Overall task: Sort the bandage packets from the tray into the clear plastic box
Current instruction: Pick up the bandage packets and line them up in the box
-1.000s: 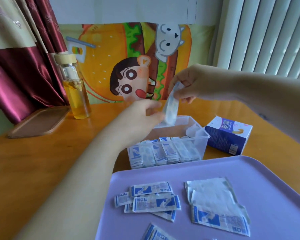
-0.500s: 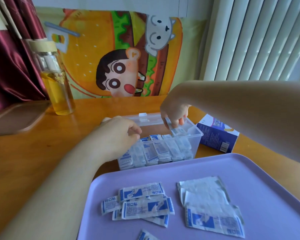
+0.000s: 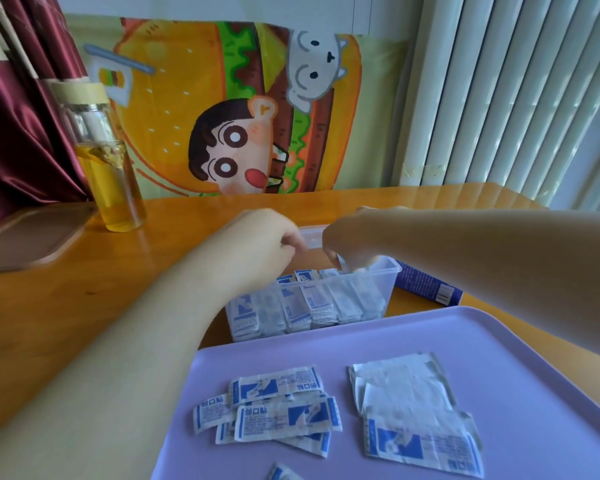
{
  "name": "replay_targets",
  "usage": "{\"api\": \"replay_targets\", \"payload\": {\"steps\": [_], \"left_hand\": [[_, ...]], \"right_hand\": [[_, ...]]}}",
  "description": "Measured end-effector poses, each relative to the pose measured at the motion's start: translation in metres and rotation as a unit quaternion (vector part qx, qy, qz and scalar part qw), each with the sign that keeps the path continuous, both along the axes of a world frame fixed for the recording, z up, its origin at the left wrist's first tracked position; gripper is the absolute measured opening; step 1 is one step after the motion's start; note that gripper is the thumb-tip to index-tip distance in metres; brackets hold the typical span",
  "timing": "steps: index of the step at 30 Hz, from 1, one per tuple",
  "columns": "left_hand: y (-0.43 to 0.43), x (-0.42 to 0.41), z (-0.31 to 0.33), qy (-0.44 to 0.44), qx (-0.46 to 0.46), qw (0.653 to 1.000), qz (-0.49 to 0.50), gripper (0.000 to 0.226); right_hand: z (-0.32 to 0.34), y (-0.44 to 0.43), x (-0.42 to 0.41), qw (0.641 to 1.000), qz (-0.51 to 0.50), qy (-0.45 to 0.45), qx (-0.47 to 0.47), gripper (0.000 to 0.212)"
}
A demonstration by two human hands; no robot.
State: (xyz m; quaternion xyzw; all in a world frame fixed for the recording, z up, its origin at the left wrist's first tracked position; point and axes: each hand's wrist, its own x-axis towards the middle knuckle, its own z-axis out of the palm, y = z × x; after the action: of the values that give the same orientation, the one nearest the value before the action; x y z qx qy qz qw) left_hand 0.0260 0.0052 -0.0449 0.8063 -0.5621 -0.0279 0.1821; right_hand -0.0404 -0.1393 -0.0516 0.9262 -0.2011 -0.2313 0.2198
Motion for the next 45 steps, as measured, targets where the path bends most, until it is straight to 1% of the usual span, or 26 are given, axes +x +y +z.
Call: {"api": "replay_targets", "payload": {"steps": [3, 6, 9, 11, 13, 15, 17, 18, 20, 22, 23, 24, 26, 27, 28, 29, 30, 31, 32, 33, 34, 36, 38, 42, 44, 45], "left_hand": [[-0.028, -0.008, 0.013, -0.005, 0.115, 0.991, -0.061, 0.041], [-0.052, -0.016, 0.020, -0.042, 0.230, 0.969, -0.083, 0.045], [-0.065, -0.021, 0.017, -0.045, 0.289, 0.952, -0.087, 0.036], [-0.070, -0.024, 0.012, -0.055, 0.320, 0.942, -0.091, 0.027], [-0.072, -0.025, 0.008, -0.071, 0.333, 0.935, -0.095, 0.030], [-0.073, -0.025, 0.007, -0.075, 0.333, 0.934, -0.102, 0.034], [-0.075, -0.024, 0.008, -0.061, 0.326, 0.937, -0.110, 0.035], [-0.075, -0.024, 0.010, -0.048, 0.321, 0.940, -0.103, 0.036], [-0.071, -0.022, 0.015, -0.027, 0.291, 0.953, -0.082, 0.040], [-0.062, -0.019, 0.019, -0.022, 0.243, 0.968, -0.058, 0.047], [-0.055, -0.020, 0.020, -0.018, 0.212, 0.976, -0.041, 0.048], [-0.048, -0.022, 0.022, -0.015, 0.173, 0.985, -0.025, 0.048], [-0.031, -0.026, 0.027, -0.024, 0.085, 0.996, -0.010, 0.046], [-0.019, -0.031, 0.027, -0.032, 0.042, 0.999, -0.011, 0.044], [-0.008, -0.035, 0.026, -0.044, 0.003, 0.999, -0.016, 0.042], [0.004, -0.041, 0.023, -0.057, -0.028, 0.998, -0.024, 0.040], [0.016, -0.046, 0.018, -0.063, -0.042, 0.997, -0.032, 0.037], [0.028, -0.054, 0.012, -0.058, -0.036, 0.997, -0.041, 0.034], [0.040, -0.064, 0.005, -0.046, -0.013, 0.998, -0.051, 0.030], [0.049, -0.073, -0.002, -0.033, 0.018, 0.997, -0.064, 0.027], [0.056, -0.082, -0.009, -0.027, 0.051, 0.995, -0.079, 0.025], [0.065, -0.097, -0.023, -0.017, 0.094, 0.989, -0.109, 0.023], [0.075, -0.114, -0.031, 0.002, 0.119, 0.985, -0.127, 0.023], [0.083, -0.140, -0.042, 0.014, 0.145, 0.979, -0.143, 0.038], [0.085, -0.142, -0.041, 0.029, 0.147, 0.981, -0.121, 0.045], [0.086, -0.139, -0.040, 0.043, 0.139, 0.984, -0.101, 0.045]], "right_hand": [[-0.004, -0.002, -0.004, 1.000, 0.007, -0.012, 0.000, 0.032], [-0.005, -0.004, -0.010, 0.999, 0.026, -0.032, 0.005, 0.032], [-0.005, -0.007, -0.015, 0.997, 0.040, -0.073, 0.006, 0.020], [-0.004, -0.009, -0.019, 0.994, 0.063, -0.089, 0.001, 0.022], [-0.001, -0.011, -0.021, 0.992, 0.079, -0.095, -0.010, 0.028], [0.002, -0.011, -0.022, 0.993, 0.080, -0.084, -0.012, 0.025], [0.003, -0.010, -0.022, 0.996, 0.072, -0.058, -0.008, 0.016], [0.004, -0.010, -0.023, 0.997, 0.069, -0.046, -0.008, 0.015], [0.009, -0.007, -0.028, 0.997, 0.065, -0.047, -0.006, 0.026], [0.018, -0.004, -0.038, 0.993, 0.069, -0.097, -0.007, 0.036], [0.022, -0.001, -0.046, 0.988, 0.072, -0.140, 0.000, 0.037], [0.026, 0.001, -0.054, 0.976, 0.075, -0.203, 0.014, 0.036], [0.030, 0.010, -0.075, 0.931, 0.081, -0.349, 0.069, 0.029], [0.029, 0.019, -0.089, 0.904, 0.085, -0.403, 0.111, 0.025], [0.026, 0.027, -0.102, 0.886, 0.087, -0.431, 0.149, 0.021], [0.020, 0.036, -0.117, 0.879, 0.085, -0.434, 0.178, 0.018], [0.013, 0.044, -0.130, 0.887, 0.073, -0.410, 0.201, 0.014], [0.003, 0.054, -0.143, 0.902, 0.052, -0.363, 0.225, 0.011], [-0.007, 0.062, -0.154, 0.917, 0.025, -0.310, 0.250, 0.011], [-0.016, 0.067, -0.162, 0.926, 0.001, -0.266, 0.267, 0.019], [-0.025, 0.070, -0.167, 0.930, -0.018, -0.242, 0.275, 0.027], [-0.037, 0.075, -0.174, 0.932, -0.042, -0.231, 0.275, 0.039], [-0.043, 0.081, -0.178, 0.932, -0.056, -0.224, 0.278, 0.043], [-0.049, 0.083, -0.183, 0.907, -0.085, -0.253, 0.326, 0.027], [-0.050, 0.082, -0.188, 0.892, -0.099, -0.279, 0.341, 0.026], [-0.050, 0.081, -0.190, 0.885, -0.106, -0.292, 0.347, 0.024]]}}
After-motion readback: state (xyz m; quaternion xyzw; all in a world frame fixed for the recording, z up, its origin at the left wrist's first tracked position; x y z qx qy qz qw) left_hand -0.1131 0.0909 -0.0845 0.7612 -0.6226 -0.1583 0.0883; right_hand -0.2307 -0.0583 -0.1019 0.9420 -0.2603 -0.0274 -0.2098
